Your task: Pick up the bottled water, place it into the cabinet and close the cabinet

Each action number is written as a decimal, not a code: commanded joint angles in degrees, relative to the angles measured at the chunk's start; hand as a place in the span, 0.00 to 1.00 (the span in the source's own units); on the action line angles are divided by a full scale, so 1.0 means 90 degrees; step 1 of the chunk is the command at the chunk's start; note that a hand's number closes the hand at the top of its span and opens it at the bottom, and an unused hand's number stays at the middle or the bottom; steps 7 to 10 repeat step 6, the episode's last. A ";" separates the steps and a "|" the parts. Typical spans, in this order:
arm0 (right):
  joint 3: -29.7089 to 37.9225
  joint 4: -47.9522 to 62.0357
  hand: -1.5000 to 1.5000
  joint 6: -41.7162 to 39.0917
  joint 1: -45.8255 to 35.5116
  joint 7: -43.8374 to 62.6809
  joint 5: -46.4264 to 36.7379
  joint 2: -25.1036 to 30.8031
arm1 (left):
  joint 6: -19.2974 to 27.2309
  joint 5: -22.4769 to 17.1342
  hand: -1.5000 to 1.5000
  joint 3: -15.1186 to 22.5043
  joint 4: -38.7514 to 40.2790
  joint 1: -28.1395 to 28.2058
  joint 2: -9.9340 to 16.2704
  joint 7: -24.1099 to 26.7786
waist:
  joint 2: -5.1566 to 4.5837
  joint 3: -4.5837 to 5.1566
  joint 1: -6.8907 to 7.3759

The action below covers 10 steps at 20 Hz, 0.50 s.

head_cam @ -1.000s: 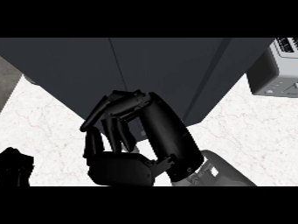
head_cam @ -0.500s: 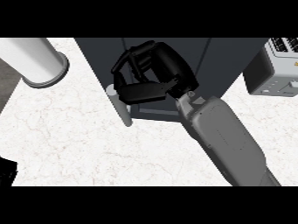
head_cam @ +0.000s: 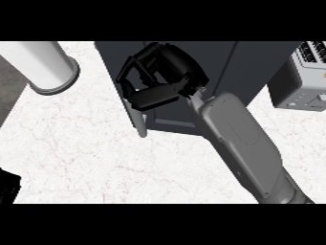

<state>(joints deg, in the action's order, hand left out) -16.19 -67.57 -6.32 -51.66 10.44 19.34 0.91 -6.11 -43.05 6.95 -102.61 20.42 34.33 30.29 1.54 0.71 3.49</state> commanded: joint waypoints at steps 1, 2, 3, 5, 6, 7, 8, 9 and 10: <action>0.0863 0.1066 1.00 0.0170 -0.0255 -0.0264 -0.0145 0.0763 | 0.0118 -0.0112 1.00 -0.0111 -0.0072 -0.0162 0.0006 -0.0160 | -0.0317 -0.0081 -0.0117; 0.0848 0.1204 1.00 0.0067 -0.0284 -0.0312 -0.0141 0.0783 | 0.0035 0.0023 1.00 0.0037 -0.0094 -0.0075 -0.0013 -0.0104 | -0.0331 -0.0077 -0.0060; 0.0848 0.1215 1.00 0.0075 -0.0255 -0.0260 -0.0131 0.0802 | 0.0074 0.0048 1.00 -0.0022 -0.0172 -0.0057 0.0006 -0.0074 | -0.0304 -0.0079 -0.0068; 0.0838 0.1275 1.00 -0.0004 -0.0328 -0.0359 -0.0157 0.0823 | 0.0031 0.0024 1.00 -0.0080 0.0090 -0.0185 -0.0083 0.0027 | -0.0327 -0.0065 -0.0128; 0.0767 0.1283 1.00 0.0068 -0.0271 -0.0425 -0.0172 0.0663 | 0.0321 -0.0007 1.00 0.0030 -0.0129 -0.0382 -0.0095 -0.0311 | -0.0334 -0.0081 -0.0206; 0.0767 0.1283 1.00 0.0068 -0.0271 -0.0425 -0.0172 0.0663 | 0.0321 -0.0007 1.00 0.0030 -0.0129 -0.0382 -0.0095 -0.0311 | -0.0334 -0.0081 -0.0206; 0.0767 0.1283 1.00 0.0068 -0.0271 -0.0425 -0.0172 0.0663 | 0.0321 -0.0007 1.00 0.0030 -0.0129 -0.0382 -0.0095 -0.0311 | -0.0334 -0.0081 -0.0206; 0.0767 0.1283 1.00 0.0068 -0.0271 -0.0425 -0.0172 0.0663 | 0.0321 -0.0007 1.00 0.0030 -0.0129 -0.0382 -0.0095 -0.0311 | -0.0334 -0.0081 -0.0206; 0.0767 0.1283 1.00 0.0068 -0.0271 -0.0425 -0.0172 0.0663 | 0.0321 -0.0007 1.00 0.0030 -0.0129 -0.0382 -0.0095 -0.0311 | -0.0334 -0.0081 -0.0206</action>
